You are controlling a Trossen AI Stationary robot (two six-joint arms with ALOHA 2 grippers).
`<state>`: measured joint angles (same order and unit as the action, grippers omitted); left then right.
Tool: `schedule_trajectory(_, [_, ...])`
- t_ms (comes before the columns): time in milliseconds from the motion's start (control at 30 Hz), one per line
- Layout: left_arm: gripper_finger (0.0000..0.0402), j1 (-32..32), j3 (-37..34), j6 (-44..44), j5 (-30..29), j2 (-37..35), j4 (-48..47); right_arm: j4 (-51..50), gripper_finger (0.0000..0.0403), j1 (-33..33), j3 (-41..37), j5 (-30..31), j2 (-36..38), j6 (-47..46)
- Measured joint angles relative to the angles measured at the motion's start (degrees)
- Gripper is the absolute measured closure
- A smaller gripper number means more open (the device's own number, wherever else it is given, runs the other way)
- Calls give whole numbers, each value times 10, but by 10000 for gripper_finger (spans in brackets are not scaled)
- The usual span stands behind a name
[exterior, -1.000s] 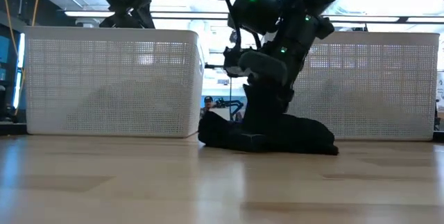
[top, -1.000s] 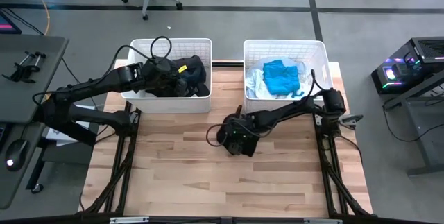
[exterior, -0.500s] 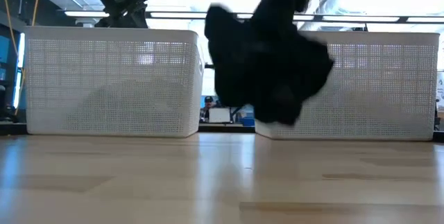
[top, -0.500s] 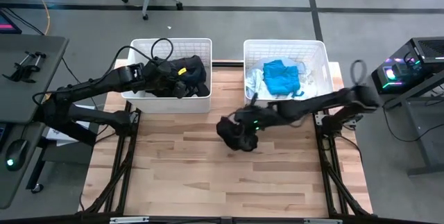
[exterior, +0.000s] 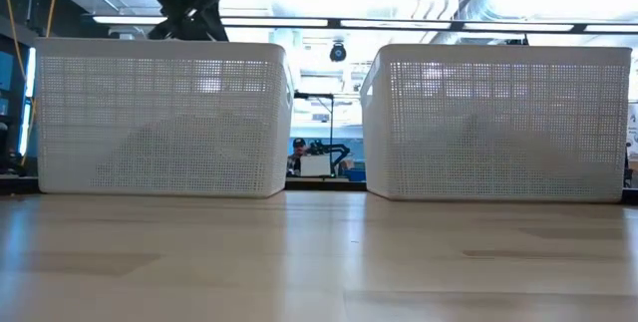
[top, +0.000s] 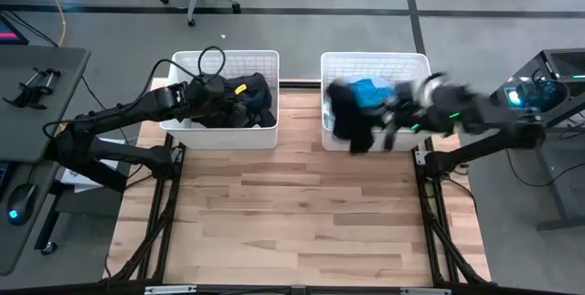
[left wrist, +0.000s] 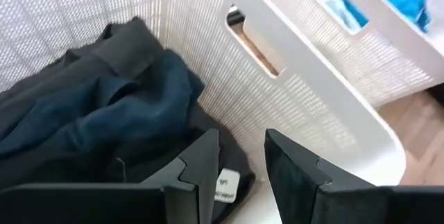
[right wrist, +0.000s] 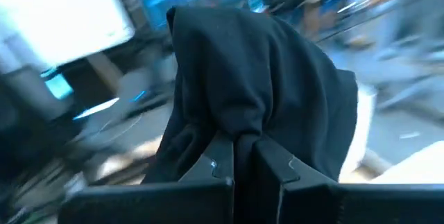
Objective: Sort clothes
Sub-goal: Put the black underwear into the left bin
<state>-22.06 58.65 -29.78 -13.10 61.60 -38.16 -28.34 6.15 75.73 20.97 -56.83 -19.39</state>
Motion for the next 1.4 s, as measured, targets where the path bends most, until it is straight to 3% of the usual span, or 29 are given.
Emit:
schedule_trajectory(200, [296, 0, 0, 9, 0, 0, 24, -162, 396, -35, 128, 192, 4, 64])
schedule_trajectory(300, [296, 0, 0, 10, 0, 0, 24, -244, 396, -91, 150, 234, -2, 60])
schedule_trajectory(400, [296, 0, 0, 10, 0, 0, 24, -314, 396, -165, 133, 208, -8, 32])
schedule_trajectory(533, [296, 0, 0, 11, 0, 0, 24, -328, 396, -263, 39, 115, -17, 17])
schedule_trajectory(800, [296, 0, 0, 3, 6, 0, 24, -179, 384, -401, -213, -58, -87, 29])
schedule_trajectory(967, [296, 3, 0, -16, 7, 0, 24, -114, 326, -433, -285, -106, -150, 28])
schedule_trajectory(1067, [296, 9, 0, -16, 7, 0, 24, -114, 275, -441, -281, -107, -174, 20])
schedule_trajectory(1200, [296, 15, 0, -17, 7, 0, 24, -172, 226, -452, -218, -112, -180, 44])
schedule_trajectory(1400, [296, 16, 0, -17, 7, 0, 25, -244, 211, -458, -78, -84, -174, 61])
